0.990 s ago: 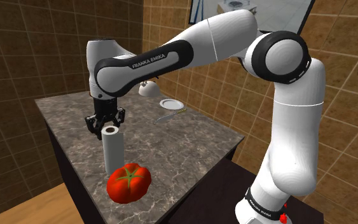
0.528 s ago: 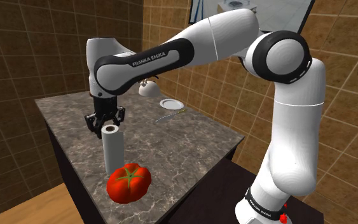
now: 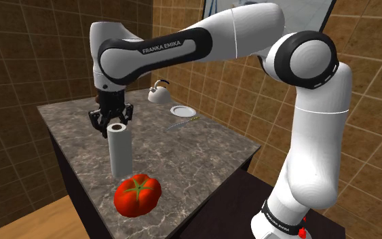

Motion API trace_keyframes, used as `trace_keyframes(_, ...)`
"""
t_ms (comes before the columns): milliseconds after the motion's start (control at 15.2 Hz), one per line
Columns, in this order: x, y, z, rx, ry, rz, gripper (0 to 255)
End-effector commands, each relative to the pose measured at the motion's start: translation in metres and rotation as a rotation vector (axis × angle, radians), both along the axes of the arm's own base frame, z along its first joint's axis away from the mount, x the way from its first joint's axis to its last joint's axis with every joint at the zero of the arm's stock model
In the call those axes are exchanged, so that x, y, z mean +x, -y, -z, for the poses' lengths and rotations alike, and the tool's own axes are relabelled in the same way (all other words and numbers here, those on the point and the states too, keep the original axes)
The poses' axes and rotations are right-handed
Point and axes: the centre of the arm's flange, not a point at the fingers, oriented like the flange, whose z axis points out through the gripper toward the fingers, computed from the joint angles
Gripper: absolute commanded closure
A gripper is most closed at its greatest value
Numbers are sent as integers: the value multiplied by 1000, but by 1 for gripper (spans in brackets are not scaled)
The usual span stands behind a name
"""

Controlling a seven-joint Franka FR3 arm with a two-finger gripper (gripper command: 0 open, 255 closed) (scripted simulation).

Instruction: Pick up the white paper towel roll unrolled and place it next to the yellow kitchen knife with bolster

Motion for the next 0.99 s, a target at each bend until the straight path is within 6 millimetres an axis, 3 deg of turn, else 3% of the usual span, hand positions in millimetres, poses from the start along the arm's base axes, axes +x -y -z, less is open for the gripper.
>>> trace_keyframes(0,0,0,-10,0,0,0,255)
trace_keyframes(924,0,0,-84,0,0,0,255)
